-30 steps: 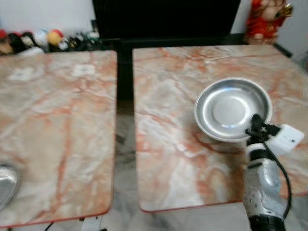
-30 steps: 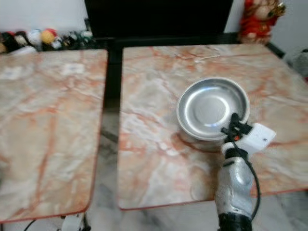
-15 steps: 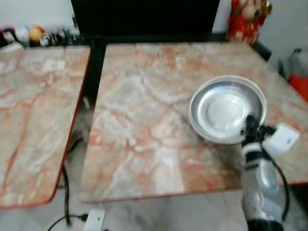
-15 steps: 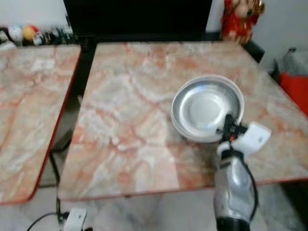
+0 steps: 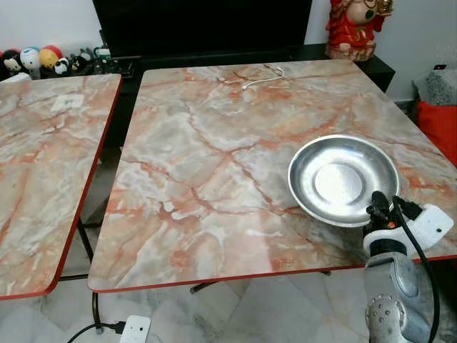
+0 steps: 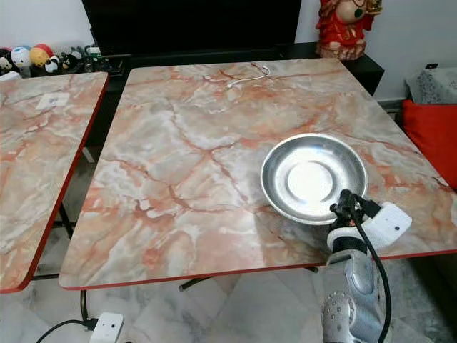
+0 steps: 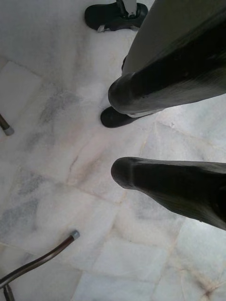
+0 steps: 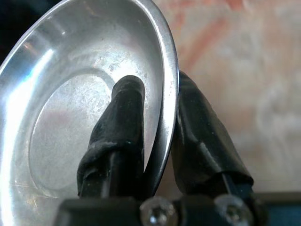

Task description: Setting the table

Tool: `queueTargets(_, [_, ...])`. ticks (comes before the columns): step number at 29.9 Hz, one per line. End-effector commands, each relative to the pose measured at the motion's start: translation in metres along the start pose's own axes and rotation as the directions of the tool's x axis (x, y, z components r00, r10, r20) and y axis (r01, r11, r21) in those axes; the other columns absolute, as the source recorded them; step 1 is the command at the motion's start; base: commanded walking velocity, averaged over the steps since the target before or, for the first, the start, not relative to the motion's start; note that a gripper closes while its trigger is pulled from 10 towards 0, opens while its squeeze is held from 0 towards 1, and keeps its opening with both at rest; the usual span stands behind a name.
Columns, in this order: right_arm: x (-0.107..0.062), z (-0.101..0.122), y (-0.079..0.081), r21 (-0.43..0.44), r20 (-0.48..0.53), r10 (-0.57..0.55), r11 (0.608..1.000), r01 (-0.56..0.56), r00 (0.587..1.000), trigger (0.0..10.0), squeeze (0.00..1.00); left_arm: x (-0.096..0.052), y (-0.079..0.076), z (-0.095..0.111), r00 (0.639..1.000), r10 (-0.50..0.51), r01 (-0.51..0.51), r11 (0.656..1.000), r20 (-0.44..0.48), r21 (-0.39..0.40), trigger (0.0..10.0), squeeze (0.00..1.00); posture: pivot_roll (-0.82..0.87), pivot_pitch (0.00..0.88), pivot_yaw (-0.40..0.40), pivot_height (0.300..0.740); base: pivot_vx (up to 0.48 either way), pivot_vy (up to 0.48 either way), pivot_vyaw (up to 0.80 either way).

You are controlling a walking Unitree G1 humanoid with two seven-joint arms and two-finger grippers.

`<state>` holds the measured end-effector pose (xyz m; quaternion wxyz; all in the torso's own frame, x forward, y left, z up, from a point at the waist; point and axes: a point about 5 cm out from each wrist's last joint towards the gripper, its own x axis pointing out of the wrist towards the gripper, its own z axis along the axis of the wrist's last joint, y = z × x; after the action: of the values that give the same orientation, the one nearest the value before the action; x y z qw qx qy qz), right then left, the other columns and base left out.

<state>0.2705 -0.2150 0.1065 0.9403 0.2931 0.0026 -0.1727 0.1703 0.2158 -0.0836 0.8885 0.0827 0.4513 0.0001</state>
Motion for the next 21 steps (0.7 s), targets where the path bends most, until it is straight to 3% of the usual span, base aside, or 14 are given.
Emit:
queueTargets(1, [-0.003, 0.008, 0.003, 0.074, 0.018, -0.008, 0.997, 0.007, 1.000, 10.0, 0.00, -0.002, 0.003, -0.007, 1.000, 0.002, -0.001, 1.000, -0.028, 0.012, 10.0, 0.00, -0.12, 0.079, 0.008, 0.740, 0.000, 0.000, 0.00])
queueTargets(5, [-0.009, 0.001, -0.004, 0.123, -0.051, -0.051, 0.991, 0.057, 0.997, 10.0, 0.00, -0.002, 0.002, -0.008, 0.999, -0.006, 0.007, 0.999, -0.033, 0.031, 10.0, 0.00, -0.13, 0.070, 0.016, 0.740, 0.000, 0.000, 0.00])
queueTargets(19, [-0.013, -0.014, -0.003, 0.028, -0.180, -0.050, 0.998, 0.056, 0.982, 10.0, 0.02, -0.002, -0.006, -0.013, 0.999, -0.019, 0.022, 0.999, -0.045, 0.049, 10.0, 0.00, -0.13, 0.048, 0.017, 0.740, 0.000, 0.000, 0.00])
queueTargets(20, [-0.013, -0.014, -0.002, 0.029, -0.185, -0.044, 0.998, 0.051, 0.982, 10.0, 0.56, -0.002, -0.006, -0.013, 0.999, -0.019, 0.021, 0.999, -0.047, 0.050, 10.0, 0.00, -0.13, 0.045, 0.017, 0.740, 0.000, 0.000, 0.00])
queueTargets(21, [-0.013, -0.015, -0.002, 0.013, -0.193, -0.045, 0.999, 0.048, 0.980, 10.0, 0.87, -0.002, -0.006, -0.013, 0.999, -0.019, 0.021, 0.999, -0.047, 0.049, 10.0, 0.00, -0.13, 0.045, 0.018, 0.740, 0.000, 0.000, 0.00])
